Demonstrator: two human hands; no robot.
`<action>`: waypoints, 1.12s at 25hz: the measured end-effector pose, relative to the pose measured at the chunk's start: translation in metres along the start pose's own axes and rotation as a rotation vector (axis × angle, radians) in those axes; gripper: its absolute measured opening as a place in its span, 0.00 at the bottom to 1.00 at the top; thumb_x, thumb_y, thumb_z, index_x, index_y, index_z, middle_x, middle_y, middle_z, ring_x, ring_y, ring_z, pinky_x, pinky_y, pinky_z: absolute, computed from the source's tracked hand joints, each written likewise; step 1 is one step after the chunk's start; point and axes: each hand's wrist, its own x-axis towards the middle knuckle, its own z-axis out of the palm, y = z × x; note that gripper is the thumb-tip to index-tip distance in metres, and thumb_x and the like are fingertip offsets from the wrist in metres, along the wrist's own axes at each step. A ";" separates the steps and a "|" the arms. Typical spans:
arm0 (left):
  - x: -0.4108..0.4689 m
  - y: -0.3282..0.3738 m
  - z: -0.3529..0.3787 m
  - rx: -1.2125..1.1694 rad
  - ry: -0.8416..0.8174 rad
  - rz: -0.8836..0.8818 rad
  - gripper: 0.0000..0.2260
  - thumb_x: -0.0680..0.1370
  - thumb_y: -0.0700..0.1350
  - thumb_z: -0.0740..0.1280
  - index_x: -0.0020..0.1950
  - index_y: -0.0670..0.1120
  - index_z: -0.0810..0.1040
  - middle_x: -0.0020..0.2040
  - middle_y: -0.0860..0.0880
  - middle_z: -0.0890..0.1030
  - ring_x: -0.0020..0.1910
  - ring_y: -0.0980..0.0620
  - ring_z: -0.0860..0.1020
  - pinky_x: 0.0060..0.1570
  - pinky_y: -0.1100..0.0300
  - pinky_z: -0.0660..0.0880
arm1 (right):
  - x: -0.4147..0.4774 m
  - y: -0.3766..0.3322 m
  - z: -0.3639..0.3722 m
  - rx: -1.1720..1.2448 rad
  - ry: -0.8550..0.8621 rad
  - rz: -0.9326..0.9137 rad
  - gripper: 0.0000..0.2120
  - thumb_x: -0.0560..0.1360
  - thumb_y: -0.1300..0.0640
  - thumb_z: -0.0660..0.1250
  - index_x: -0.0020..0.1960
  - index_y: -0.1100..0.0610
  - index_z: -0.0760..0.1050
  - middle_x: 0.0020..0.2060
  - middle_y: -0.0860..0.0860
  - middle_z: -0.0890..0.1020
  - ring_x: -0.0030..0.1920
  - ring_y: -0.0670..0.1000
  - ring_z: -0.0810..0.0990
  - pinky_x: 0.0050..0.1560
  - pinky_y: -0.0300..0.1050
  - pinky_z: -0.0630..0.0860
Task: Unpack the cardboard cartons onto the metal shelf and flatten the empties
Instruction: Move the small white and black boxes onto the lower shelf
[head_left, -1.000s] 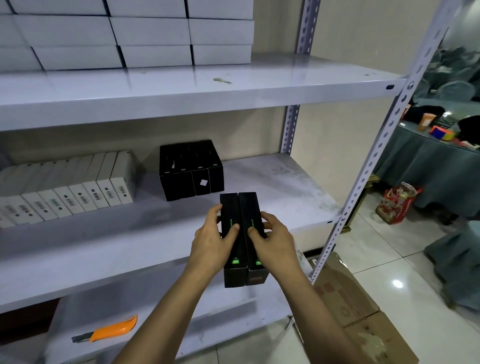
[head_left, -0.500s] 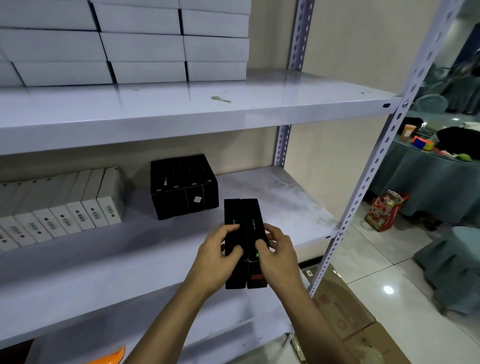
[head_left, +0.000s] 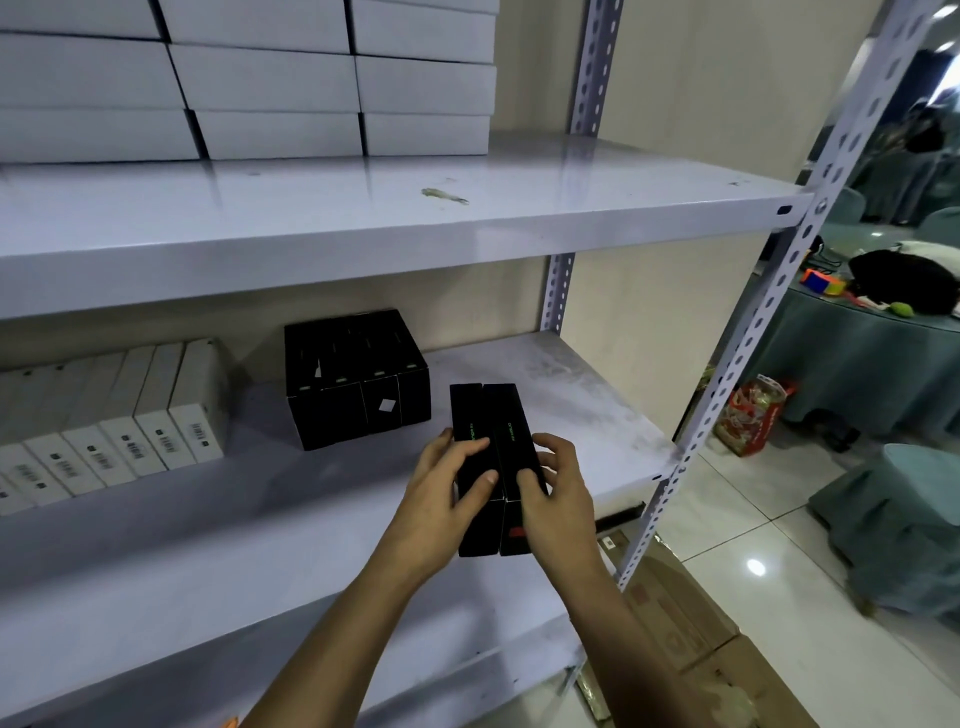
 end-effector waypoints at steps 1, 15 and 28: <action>0.002 0.000 0.001 0.005 0.005 -0.005 0.18 0.82 0.54 0.64 0.72 0.60 0.72 0.75 0.61 0.60 0.73 0.60 0.65 0.71 0.57 0.69 | 0.003 0.000 0.000 0.014 0.000 -0.001 0.15 0.80 0.59 0.63 0.63 0.45 0.70 0.55 0.41 0.79 0.55 0.40 0.79 0.52 0.43 0.80; 0.065 0.005 0.003 0.750 -0.140 0.008 0.35 0.81 0.56 0.63 0.82 0.54 0.48 0.82 0.55 0.47 0.81 0.49 0.46 0.79 0.53 0.50 | 0.081 0.013 0.001 0.099 -0.128 -0.054 0.12 0.81 0.58 0.64 0.61 0.46 0.74 0.53 0.36 0.81 0.54 0.33 0.79 0.42 0.31 0.78; 0.120 0.004 0.004 1.010 -0.010 -0.114 0.29 0.83 0.58 0.59 0.82 0.51 0.54 0.81 0.50 0.53 0.80 0.46 0.46 0.78 0.52 0.46 | 0.164 0.018 0.018 -0.069 -0.344 -0.245 0.20 0.82 0.60 0.58 0.72 0.48 0.72 0.59 0.46 0.71 0.58 0.48 0.77 0.59 0.44 0.75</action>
